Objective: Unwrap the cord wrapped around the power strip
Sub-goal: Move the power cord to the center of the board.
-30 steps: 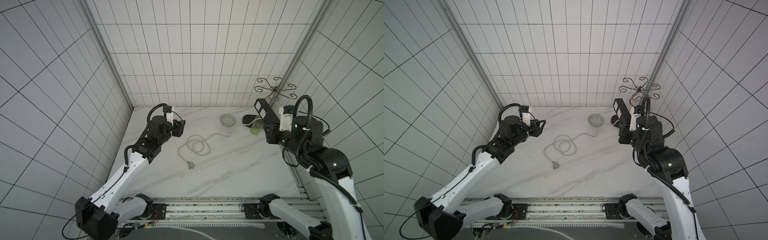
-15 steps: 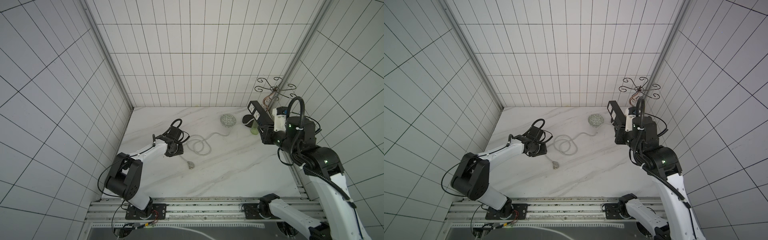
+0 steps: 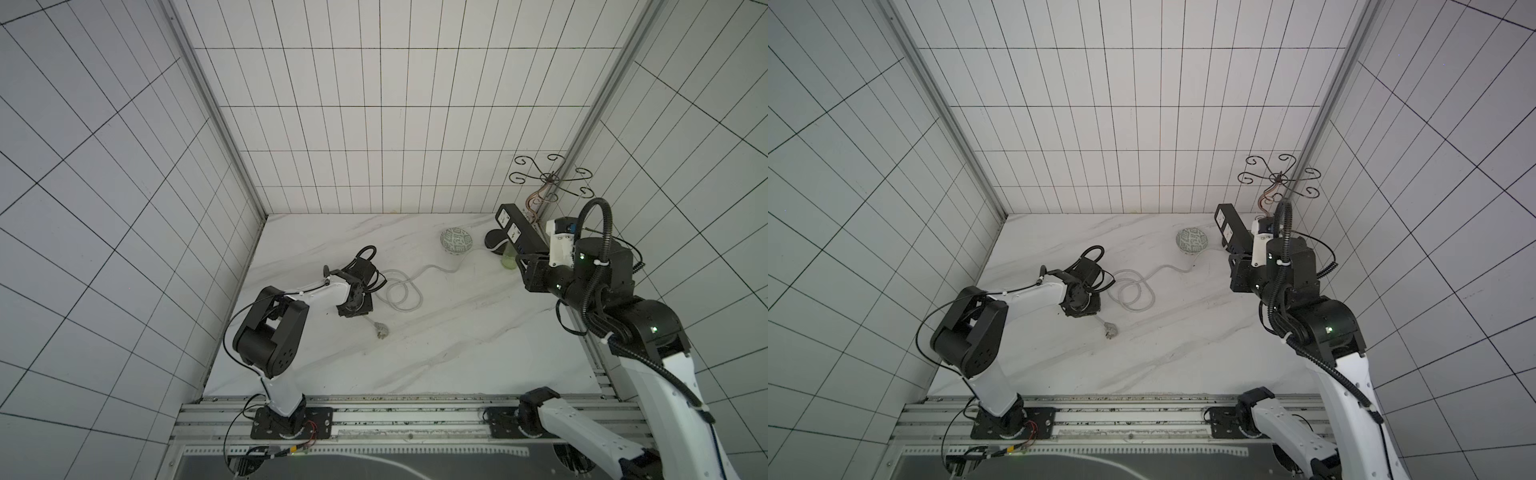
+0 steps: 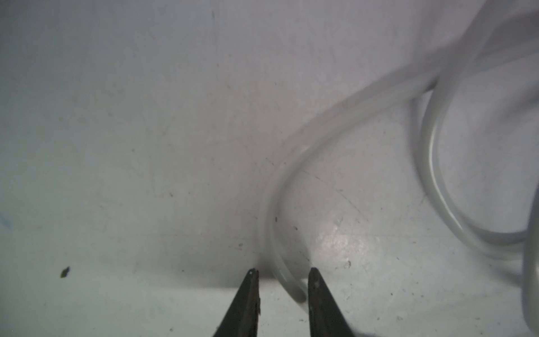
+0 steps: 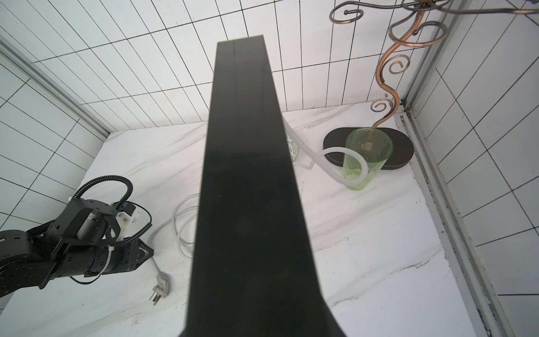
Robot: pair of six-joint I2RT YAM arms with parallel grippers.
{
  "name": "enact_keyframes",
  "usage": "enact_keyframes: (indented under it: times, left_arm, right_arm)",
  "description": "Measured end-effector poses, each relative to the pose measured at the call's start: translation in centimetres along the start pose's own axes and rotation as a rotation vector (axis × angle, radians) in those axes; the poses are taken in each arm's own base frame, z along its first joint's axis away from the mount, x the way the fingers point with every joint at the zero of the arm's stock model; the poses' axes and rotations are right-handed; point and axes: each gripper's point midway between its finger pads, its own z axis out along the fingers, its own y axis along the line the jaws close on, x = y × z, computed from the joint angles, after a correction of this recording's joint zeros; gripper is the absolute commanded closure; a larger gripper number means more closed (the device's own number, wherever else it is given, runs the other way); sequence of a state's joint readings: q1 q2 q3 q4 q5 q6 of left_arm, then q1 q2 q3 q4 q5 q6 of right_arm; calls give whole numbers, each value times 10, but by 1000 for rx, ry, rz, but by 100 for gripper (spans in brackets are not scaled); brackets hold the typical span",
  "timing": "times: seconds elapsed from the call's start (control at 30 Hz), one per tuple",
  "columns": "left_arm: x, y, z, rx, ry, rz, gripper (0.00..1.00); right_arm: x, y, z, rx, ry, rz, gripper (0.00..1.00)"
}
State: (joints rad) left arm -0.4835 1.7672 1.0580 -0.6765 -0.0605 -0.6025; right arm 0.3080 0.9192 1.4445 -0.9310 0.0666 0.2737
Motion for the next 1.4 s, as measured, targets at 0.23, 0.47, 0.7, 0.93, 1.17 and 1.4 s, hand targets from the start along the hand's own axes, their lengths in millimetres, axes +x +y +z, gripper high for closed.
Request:
enact_keyframes:
  times: [0.23, 0.47, 0.7, 0.93, 1.17, 1.4]
  left_arm:
    - [-21, 9, 4, -88, -56, 10, 99]
    - [-58, 93, -3, -236, -80, -124, 100]
    - [-113, 177, -34, -301, -173, -324, 100]
    - [-158, 172, -66, -296, -284, -302, 100]
    - [-214, 167, -97, -300, -402, -296, 100]
    - [-202, 202, -87, -377, -362, -351, 100]
  right_arm:
    - [2, 0, 3, -1, 11, 3, 100]
    - [7, 4, 5, -22, 35, 11, 100]
    - [13, 15, 4, -88, 69, 22, 100]
    - [28, 17, -5, -119, 92, 24, 100]
    - [38, 17, -9, -132, 115, 23, 100]
    - [46, 15, -9, -121, 150, 18, 100]
